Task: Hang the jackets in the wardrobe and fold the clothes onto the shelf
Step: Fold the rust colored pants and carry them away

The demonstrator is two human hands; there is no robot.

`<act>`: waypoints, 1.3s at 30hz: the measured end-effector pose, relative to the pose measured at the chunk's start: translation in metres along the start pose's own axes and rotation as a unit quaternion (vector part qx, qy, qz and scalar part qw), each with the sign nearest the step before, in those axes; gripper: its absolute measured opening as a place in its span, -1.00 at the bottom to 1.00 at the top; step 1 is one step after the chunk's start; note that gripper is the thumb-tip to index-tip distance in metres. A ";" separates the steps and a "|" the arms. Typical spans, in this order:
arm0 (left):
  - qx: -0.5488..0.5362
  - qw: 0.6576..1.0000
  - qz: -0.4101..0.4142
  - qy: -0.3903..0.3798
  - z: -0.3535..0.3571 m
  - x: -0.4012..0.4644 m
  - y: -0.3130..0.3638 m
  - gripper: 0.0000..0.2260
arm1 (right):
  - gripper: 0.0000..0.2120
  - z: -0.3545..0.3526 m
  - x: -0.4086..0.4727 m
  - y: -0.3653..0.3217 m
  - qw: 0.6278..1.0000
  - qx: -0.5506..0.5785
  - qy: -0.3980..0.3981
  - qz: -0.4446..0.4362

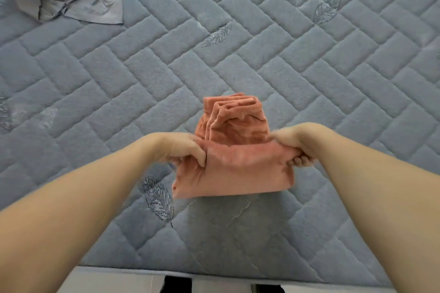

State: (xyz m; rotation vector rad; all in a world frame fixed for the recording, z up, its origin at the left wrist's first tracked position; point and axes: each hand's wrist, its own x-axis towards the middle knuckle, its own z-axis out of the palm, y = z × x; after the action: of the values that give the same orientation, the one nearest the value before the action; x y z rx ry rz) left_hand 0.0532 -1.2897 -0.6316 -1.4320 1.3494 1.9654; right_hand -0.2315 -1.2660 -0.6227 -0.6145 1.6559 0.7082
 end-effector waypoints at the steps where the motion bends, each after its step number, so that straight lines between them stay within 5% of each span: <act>1: -0.050 0.998 0.032 0.037 -0.009 0.005 0.003 -0.49 | -0.36 -0.008 0.003 -0.001 0.996 0.078 0.036 -0.032; 4: -0.196 0.964 0.116 0.141 -0.032 0.026 0.013 -0.57 | -0.39 -0.029 0.021 -0.008 0.909 0.360 0.104 -0.186; 6: -0.284 0.924 0.142 0.214 -0.043 0.045 0.017 -0.67 | -0.49 -0.035 0.034 -0.017 0.845 0.437 0.147 -0.272; 10: -0.225 0.903 0.146 0.336 -0.051 0.090 0.018 -0.81 | -0.25 -0.018 0.063 -0.048 0.848 0.390 0.183 -0.308; 12: -0.203 0.907 0.153 0.336 -0.056 0.109 0.013 -0.79 | -0.39 -0.010 0.080 -0.066 0.853 0.363 0.222 -0.302; 16: -0.135 0.914 0.165 0.346 -0.068 0.136 0.001 -0.76 | -0.06 -0.009 0.109 -0.091 0.889 0.259 0.317 -0.205; 21: -0.158 0.945 0.135 0.253 -0.085 0.124 0.003 -0.66 | -0.46 -0.019 0.118 -0.085 0.849 0.345 0.260 -0.304; 23: -0.215 0.961 0.065 0.162 -0.080 0.109 0.011 -0.31 | -0.63 -0.024 0.109 -0.079 0.835 0.404 0.179 -0.328; 25: -0.231 0.964 0.033 0.124 -0.071 0.101 0.020 -0.20 | -0.55 -0.031 0.096 -0.067 0.851 0.430 0.079 -0.292; 28: -0.235 0.963 0.041 0.128 -0.047 0.080 0.046 -0.29 | -0.41 -0.038 0.069 -0.028 0.847 0.462 -0.013 -0.262; 35: -0.169 0.977 0.065 0.112 0.048 0.012 0.161 -0.21 | -0.49 -0.037 -0.050 0.118 0.779 0.575 0.019 -0.250; 39: -0.114 0.989 0.090 0.032 0.109 -0.038 0.222 -0.25 | -0.48 -0.012 -0.132 0.201 0.724 0.641 0.080 -0.242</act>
State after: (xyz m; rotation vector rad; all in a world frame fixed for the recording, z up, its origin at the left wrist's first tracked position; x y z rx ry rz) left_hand -0.1521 -1.2951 -0.4881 -1.5316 1.3585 2.2718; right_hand -0.3607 -1.1357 -0.4661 -0.0307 1.5960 -0.9170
